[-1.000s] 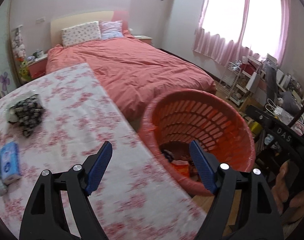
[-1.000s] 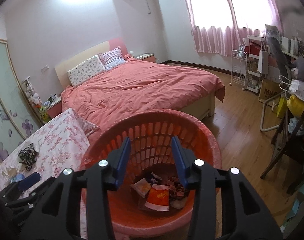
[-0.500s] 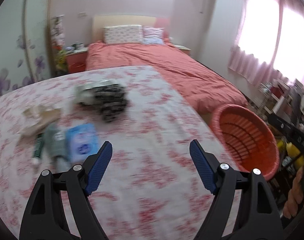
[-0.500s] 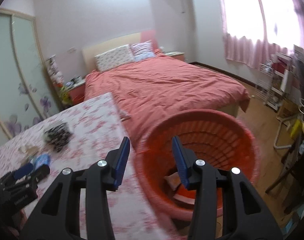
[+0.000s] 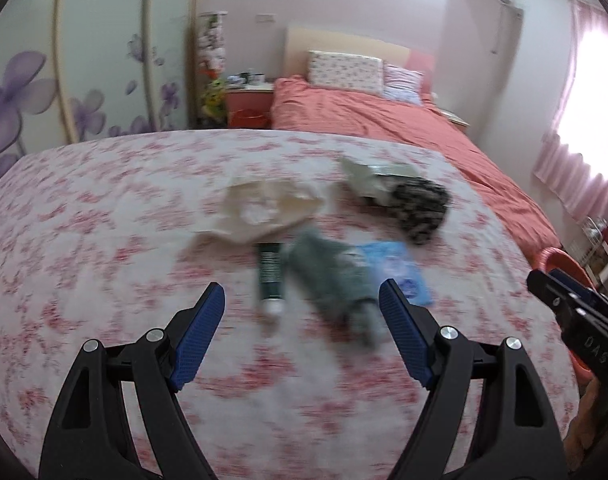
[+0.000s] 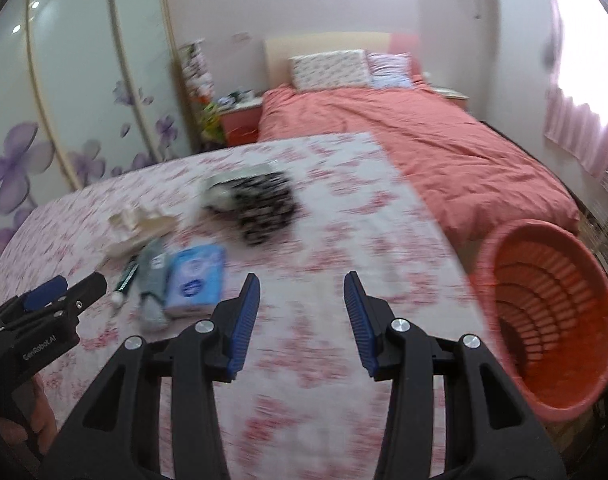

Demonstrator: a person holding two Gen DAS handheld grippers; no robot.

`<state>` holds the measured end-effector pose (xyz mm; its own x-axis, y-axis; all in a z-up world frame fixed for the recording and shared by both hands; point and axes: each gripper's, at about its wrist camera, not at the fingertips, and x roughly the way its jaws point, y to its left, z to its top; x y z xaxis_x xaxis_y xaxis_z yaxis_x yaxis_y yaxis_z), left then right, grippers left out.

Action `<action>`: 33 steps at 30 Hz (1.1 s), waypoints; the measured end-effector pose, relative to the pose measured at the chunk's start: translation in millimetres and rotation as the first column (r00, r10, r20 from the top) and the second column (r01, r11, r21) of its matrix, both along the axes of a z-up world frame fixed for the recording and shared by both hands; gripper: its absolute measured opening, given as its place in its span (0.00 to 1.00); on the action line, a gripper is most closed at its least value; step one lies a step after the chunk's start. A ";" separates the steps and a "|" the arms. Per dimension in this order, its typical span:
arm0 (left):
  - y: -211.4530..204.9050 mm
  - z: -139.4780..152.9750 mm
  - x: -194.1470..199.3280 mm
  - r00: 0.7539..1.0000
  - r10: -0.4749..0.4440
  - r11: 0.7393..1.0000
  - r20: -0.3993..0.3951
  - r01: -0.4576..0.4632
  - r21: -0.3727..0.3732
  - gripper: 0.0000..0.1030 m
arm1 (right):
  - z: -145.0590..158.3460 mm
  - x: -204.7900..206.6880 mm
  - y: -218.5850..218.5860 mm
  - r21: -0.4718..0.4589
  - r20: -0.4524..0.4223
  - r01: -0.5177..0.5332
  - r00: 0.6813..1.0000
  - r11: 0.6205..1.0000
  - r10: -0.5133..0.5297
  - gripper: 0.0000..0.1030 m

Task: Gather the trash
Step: 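Grasp the blue Vinda tissue pack with the right tool while the left tool grasps the green lip gel tube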

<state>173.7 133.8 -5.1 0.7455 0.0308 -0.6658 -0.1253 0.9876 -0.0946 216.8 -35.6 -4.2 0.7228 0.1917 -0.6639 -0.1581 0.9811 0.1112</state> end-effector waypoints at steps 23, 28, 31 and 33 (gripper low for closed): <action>67.0 -19.1 7.8 0.996 0.070 0.997 -0.051 -0.072 -0.041 0.76 | -50.7 45.8 106.8 -0.076 -0.177 -0.122 0.978 0.990 0.107 0.54; 67.5 -25.1 11.1 0.995 0.063 0.997 -0.071 -0.067 -0.050 0.76 | -54.5 49.0 108.4 -0.108 -0.178 -0.129 0.978 0.986 0.108 0.50; 63.9 -27.4 13.5 0.996 0.050 0.997 -0.078 -0.055 -0.056 0.76 | -53.9 47.9 97.9 -0.096 -0.173 -0.114 0.980 0.989 0.096 0.49; 60.3 -28.7 15.4 0.996 0.041 0.997 -0.080 -0.046 -0.055 0.76 | -53.4 45.8 86.9 -0.088 -0.168 -0.091 0.983 0.992 0.076 0.48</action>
<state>189.1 194.1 -33.7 0.6891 0.0224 -0.7243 -0.1775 0.9743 -0.1388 262.7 51.2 -57.6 0.5870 0.1773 -0.7899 -0.2272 0.9726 0.0495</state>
